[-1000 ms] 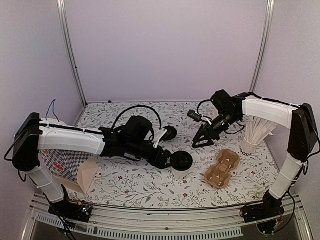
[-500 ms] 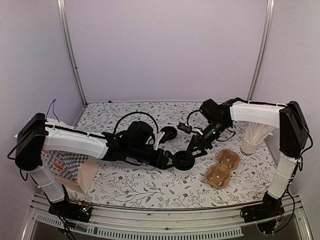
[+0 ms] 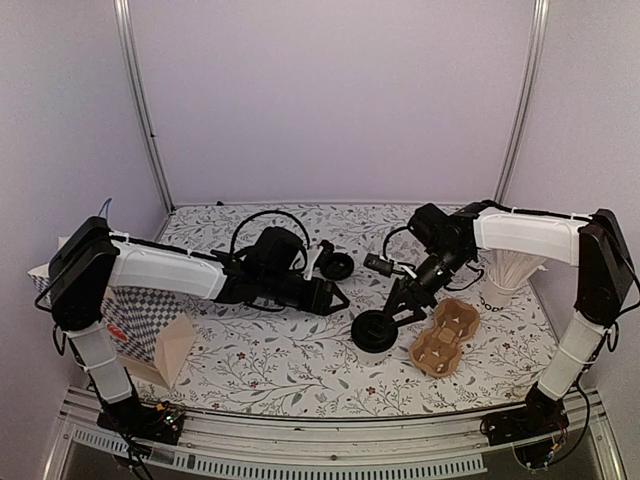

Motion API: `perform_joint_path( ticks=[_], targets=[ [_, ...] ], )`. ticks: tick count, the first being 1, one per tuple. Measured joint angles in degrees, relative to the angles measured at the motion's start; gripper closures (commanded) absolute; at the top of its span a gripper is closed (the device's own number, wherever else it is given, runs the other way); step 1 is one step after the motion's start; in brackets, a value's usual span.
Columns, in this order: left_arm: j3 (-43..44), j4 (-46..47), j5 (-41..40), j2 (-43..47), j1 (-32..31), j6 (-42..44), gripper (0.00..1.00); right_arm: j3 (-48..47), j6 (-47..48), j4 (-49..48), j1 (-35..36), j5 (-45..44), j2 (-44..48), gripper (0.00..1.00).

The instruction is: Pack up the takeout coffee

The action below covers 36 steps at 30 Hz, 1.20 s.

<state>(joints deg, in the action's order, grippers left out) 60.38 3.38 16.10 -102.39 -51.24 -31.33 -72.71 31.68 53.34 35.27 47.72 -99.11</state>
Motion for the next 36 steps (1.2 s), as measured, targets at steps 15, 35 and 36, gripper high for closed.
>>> perform_joint_path(
  ticks=[15,35,36],
  targets=[
    [-5.2,1.5,0.5,6.8,-1.0,3.0,0.34,1.4,-0.3,1.3,0.1,-2.2,0.5,0.2],
    [-11.6,11.1,3.9,5.7,-15.8,7.6,0.65,-4.9,2.6,0.3,-0.1,-1.9,-1.0,0.2],
    [-11.4,11.8,4.3,5.0,-16.0,7.5,0.64,-4.9,2.7,0.3,0.0,-1.6,-1.4,0.2]
  ],
)
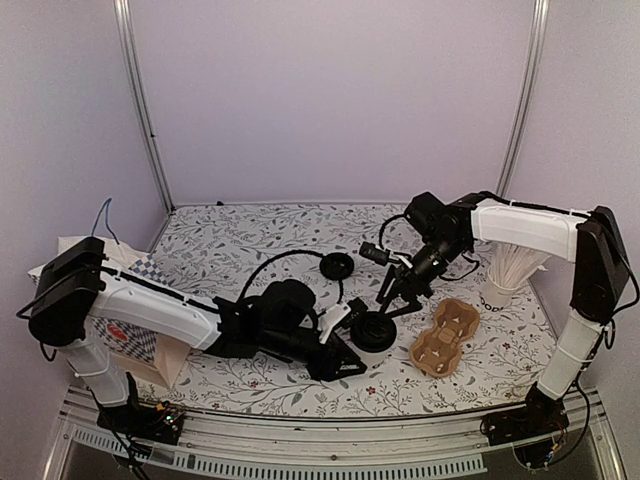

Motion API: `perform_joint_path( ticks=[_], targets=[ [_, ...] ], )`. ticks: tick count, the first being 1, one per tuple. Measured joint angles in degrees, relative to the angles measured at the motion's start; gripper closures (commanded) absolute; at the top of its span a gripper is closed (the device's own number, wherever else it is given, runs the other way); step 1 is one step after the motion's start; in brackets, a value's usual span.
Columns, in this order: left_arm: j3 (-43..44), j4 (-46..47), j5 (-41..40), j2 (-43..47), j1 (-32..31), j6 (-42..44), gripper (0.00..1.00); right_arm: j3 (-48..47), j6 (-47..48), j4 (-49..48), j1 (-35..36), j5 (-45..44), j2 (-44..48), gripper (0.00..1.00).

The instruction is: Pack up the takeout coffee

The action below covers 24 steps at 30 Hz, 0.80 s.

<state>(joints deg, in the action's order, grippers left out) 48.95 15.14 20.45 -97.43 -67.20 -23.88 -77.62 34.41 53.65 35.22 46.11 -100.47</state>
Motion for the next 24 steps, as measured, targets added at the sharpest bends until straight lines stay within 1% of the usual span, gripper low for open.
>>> perform_joint_path(
  ticks=[5,9,13,19,24],
  targets=[
    [1.8,1.0,-0.2,-1.2,0.0,-0.1,0.61,0.2,1.0,0.0,0.0,1.0,-1.0,0.2],
    [3.4,0.8,-1.6,-1.2,0.9,0.5,0.61,1.3,1.7,0.1,0.0,1.1,-0.7,0.2],
    [3.5,-0.3,-1.7,-1.2,3.4,1.8,0.6,2.1,1.8,0.2,-0.1,-0.3,0.3,0.19],
    [4.5,-5.0,-1.9,-1.2,8.1,4.6,0.6,2.9,0.9,0.2,-0.4,-2.0,1.9,0.19],
    [5.1,-6.1,-1.6,-1.3,9.0,5.7,0.6,4.0,-0.6,0.0,-0.4,-3.1,3.1,0.19]
  ],
)
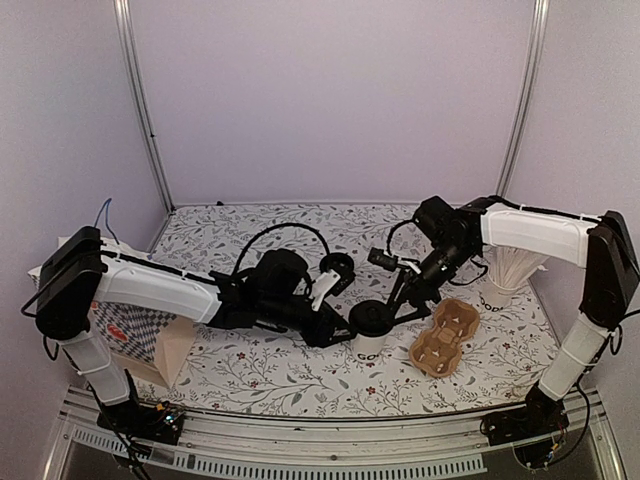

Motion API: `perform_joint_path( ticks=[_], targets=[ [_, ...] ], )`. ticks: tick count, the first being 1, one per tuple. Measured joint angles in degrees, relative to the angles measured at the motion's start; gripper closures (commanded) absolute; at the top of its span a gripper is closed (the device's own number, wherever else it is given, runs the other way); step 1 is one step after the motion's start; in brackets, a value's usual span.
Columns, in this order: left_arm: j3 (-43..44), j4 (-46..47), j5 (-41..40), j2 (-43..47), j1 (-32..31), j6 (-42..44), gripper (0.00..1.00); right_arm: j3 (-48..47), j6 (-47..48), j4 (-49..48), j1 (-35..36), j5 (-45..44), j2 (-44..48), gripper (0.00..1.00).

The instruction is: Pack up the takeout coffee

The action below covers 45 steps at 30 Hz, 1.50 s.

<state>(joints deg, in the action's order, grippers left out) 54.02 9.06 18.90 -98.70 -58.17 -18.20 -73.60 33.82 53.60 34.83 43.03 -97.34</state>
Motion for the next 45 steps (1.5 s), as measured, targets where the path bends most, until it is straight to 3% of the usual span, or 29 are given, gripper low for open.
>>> perform_joint_path(
  ticks=[16,23,30,34,38,45],
  targets=[
    [-2.8,-1.5,-0.2,2.7,0.1,-1.1,0.52,2.0,-1.7,1.5,0.4,-1.3,3.8,0.2],
    [-2.9,-4.3,-0.1,5.1,0.2,-5.7,0.36,1.6,-3.5,1.5,-0.5,-3.6,3.8,0.33],
    [-2.9,-3.3,-2.1,7.8,1.6,-16.2,0.47,-3.0,-6.7,-0.5,-2.6,-4.7,1.1,0.38],
    [-3.5,-0.8,-2.8,7.6,3.4,-22.1,0.51,-4.1,-7.8,-1.8,-2.7,-4.0,-2.2,0.35],
    [-3.6,2.4,-1.4,6.4,3.8,-25.2,0.53,-4.1,-8.1,-1.4,-2.7,-1.1,-4.9,0.3],
    [-3.6,4.9,0.0,4.3,3.9,-26.9,0.59,-4.1,-7.9,-1.1,-2.7,2.8,-5.9,0.37]
  ],
)
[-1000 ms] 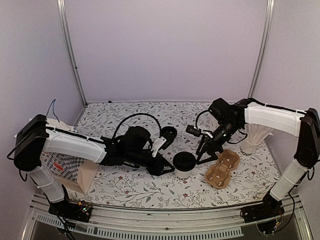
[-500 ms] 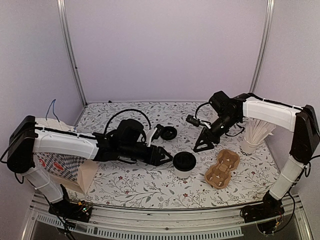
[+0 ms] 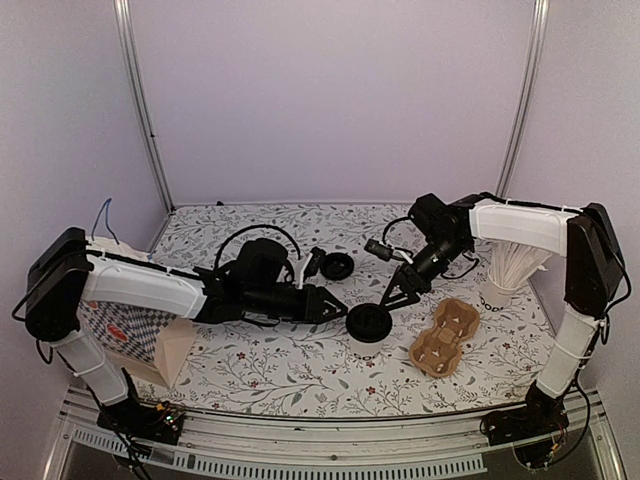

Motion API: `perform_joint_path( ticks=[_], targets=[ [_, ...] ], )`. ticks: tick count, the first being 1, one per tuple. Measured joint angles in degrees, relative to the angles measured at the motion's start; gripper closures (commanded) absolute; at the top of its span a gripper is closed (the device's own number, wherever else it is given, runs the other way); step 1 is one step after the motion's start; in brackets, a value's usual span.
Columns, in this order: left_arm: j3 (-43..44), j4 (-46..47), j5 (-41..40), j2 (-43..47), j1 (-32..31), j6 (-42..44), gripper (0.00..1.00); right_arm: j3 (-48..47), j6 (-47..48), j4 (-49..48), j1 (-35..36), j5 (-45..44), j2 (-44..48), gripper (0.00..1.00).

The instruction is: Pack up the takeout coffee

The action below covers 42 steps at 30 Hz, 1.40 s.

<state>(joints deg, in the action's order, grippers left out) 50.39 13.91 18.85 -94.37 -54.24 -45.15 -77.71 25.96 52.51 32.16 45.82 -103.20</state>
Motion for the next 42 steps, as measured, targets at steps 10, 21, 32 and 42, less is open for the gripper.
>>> perform_joint_path(
  ticks=[10,21,32,42],
  targets=[
    [0.0,0.5,1.8,-2.7,1.4,-0.5,0.61,0.0,-1.6,-0.2,-2.8,-0.2,0.0,0.45],
    [0.0,1.6,4.3,-5.2,1.6,-0.6,0.59,1.8,-1.9,0.3,-4.1,0.4,-0.7,0.41],
    [0.0,3.0,6.5,-3.5,1.7,-3.8,0.57,3.2,-0.1,2.4,-4.1,3.5,-1.7,0.38],
    [0.0,5.6,9.5,-6.7,1.8,-7.0,0.62,3.2,0.0,2.6,-4.1,4.7,-3.0,0.38]
  ],
)
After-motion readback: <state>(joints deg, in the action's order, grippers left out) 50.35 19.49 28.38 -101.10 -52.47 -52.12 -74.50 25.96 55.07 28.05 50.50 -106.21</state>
